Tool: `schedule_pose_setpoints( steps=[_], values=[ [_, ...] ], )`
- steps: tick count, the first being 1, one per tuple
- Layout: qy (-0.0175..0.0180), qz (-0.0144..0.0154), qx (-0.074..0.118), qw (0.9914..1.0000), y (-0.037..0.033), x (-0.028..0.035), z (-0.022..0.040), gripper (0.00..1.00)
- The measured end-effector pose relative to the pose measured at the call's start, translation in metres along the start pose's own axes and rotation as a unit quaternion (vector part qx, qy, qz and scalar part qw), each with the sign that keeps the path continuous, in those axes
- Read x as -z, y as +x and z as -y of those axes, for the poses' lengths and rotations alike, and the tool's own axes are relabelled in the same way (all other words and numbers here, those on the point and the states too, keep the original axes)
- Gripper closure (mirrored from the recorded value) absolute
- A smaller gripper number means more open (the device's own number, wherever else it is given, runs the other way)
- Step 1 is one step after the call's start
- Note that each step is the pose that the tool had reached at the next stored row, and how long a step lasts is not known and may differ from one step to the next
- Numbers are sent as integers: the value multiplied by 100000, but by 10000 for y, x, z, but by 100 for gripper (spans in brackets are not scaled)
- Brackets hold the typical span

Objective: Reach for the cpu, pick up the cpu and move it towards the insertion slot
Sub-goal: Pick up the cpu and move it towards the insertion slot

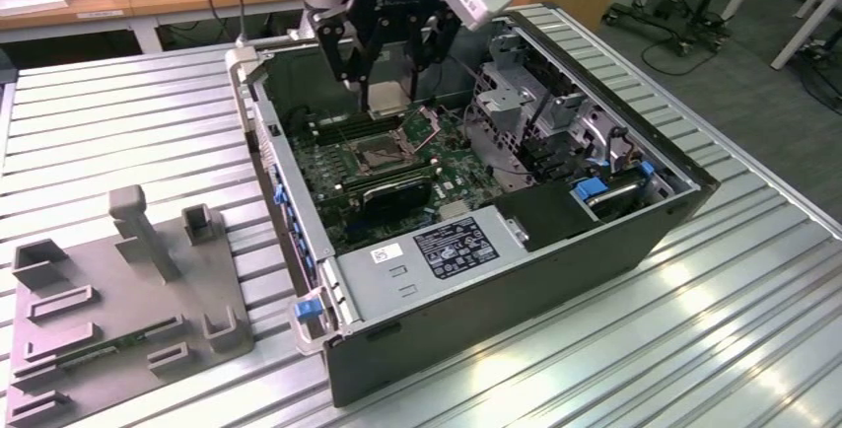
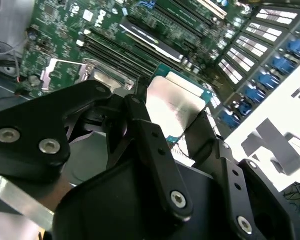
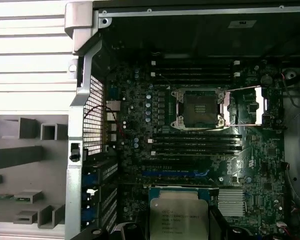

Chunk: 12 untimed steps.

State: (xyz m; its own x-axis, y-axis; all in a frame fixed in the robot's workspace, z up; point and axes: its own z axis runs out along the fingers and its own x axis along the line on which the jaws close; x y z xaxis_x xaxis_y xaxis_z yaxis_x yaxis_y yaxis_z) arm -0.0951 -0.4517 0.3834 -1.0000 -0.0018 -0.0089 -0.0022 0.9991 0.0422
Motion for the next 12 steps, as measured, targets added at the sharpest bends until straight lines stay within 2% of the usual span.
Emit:
schedule_pose_setpoints(
  steps=[3, 6, 8, 12],
  values=[
    [-1, 0, 3, 100000, -72, -2, -7, 45],
    [-2, 2, 1, 100000, -128, -9, -44, 45],
    [-1, 0, 1, 100000, -166, -16, -87, 45],
    [1, 0, 1, 100000, -203, -31, -214, 45]
  ],
)
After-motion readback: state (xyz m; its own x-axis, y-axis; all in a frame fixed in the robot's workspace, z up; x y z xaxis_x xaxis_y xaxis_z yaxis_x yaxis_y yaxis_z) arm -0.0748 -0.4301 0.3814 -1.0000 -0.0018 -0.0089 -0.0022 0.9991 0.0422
